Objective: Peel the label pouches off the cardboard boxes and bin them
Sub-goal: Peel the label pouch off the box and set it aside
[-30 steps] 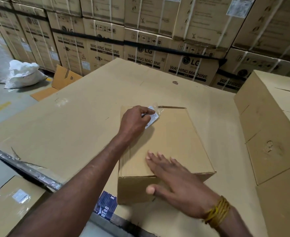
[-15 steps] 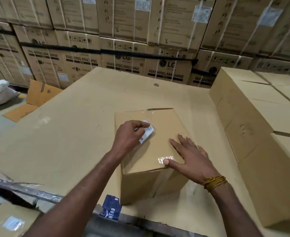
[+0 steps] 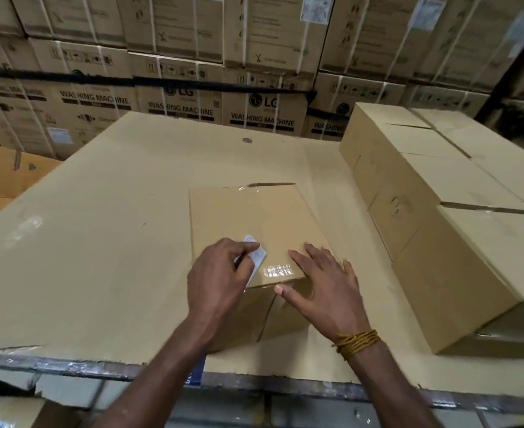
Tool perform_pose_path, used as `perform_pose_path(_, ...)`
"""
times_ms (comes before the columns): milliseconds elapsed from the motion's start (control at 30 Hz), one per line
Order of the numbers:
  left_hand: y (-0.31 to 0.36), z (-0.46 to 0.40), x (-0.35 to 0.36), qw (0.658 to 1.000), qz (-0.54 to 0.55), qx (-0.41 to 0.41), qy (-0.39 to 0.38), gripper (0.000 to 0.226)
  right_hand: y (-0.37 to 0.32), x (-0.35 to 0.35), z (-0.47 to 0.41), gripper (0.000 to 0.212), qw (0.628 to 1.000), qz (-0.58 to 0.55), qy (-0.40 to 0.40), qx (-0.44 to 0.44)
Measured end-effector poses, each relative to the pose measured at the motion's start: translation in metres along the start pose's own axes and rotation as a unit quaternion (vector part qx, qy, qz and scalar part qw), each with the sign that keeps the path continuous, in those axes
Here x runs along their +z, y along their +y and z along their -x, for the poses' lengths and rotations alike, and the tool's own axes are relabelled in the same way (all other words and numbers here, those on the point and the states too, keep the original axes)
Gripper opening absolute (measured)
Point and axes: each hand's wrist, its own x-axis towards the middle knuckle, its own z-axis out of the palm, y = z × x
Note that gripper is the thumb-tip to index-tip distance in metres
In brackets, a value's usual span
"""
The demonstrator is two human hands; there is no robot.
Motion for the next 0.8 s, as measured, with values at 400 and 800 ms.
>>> perform_pose_path(400,0.029,-0.092,0.091,0.998,-0.037,0.016,-0.047,0.030,0.066,-0.014,-0.073,0.067,0.998,0.007,0.037,0.059)
perform_pose_path(800,0.074,-0.259,0.222,0.997,0.012,-0.020,-0.067,0.035,0.181,-0.046,-0.256,0.068,0.998,0.034,0.009,0.058)
